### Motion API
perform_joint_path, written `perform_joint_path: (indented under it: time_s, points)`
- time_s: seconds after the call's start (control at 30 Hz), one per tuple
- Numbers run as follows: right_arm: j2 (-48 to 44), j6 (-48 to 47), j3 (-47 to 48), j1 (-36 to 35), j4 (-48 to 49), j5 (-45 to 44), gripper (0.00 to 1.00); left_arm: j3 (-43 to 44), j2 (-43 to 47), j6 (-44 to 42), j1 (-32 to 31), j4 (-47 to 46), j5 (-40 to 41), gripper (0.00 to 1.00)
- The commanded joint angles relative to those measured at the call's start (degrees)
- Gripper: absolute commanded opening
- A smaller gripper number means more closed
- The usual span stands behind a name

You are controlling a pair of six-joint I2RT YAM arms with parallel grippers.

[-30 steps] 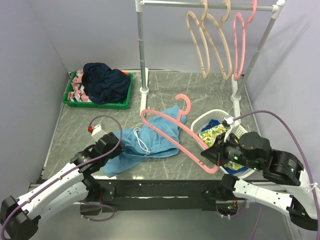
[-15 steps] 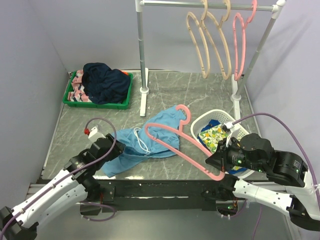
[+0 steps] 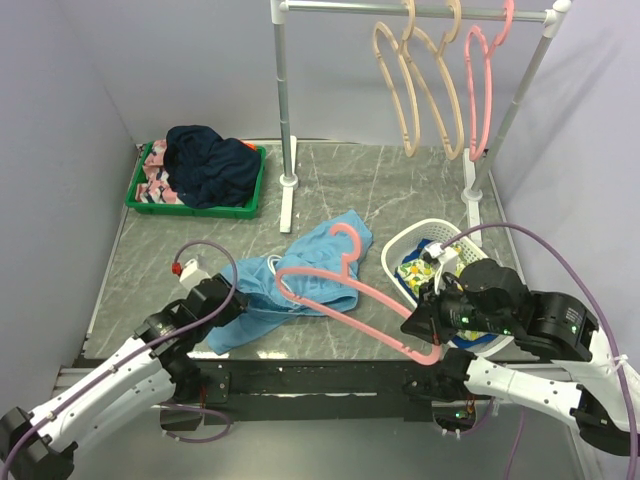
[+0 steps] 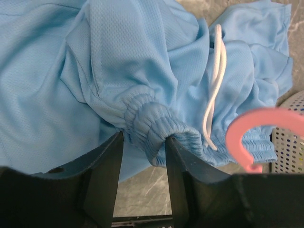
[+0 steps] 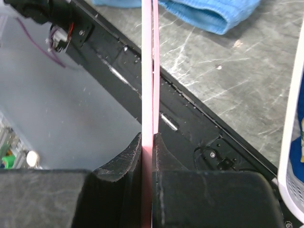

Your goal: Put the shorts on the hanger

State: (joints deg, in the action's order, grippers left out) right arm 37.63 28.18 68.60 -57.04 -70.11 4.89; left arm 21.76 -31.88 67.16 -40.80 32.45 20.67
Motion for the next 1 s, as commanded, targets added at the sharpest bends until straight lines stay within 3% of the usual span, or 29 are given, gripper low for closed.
perform_joint_path:
  time_s: [0.0, 0.13, 0.23, 0.27, 0.37, 0.63, 0.97]
  points:
    - [0.96, -2.87, 1.89, -0.27, 3.92, 4.52, 0.0, 0.04, -2.39, 0.35, -0.07, -3.17, 4.2, 0.44]
    - [2.36, -3.84, 3.55, -0.27, 3.22, 4.08, 0.0, 0.83, -7.04, -0.36, -0.07, -5.02, 5.52, 0.33]
    - [3.24, -4.54, 4.7, -0.36, 3.75, 6.1, 0.0, 1.44, -8.98, -1.23, -0.07, -6.25, 5.53, 0.2]
    - [3.5, -4.89, 4.7, -0.36, 4.1, 6.28, 0.0, 1.79, -9.25, -1.93, -0.07, -6.69, 5.35, 0.12]
    - [5.08, -5.51, 3.65, -0.27, 6.2, 7.42, 0.0, 2.59, -9.43, -2.99, -0.07, -6.7, 4.91, 0.01]
    - [9.57, -8.49, 2.5, -0.36, 9.29, 7.6, 0.0, 6.01, -8.2, -5.71, 0.01, -5.99, 3.07, 0.01]
    - [13.08, -12.11, 1.1, -1.05, 9.64, -5.04, 0.0, 9.96, -6.18, -9.67, -0.07, -2.3, 2.89, 0.01]
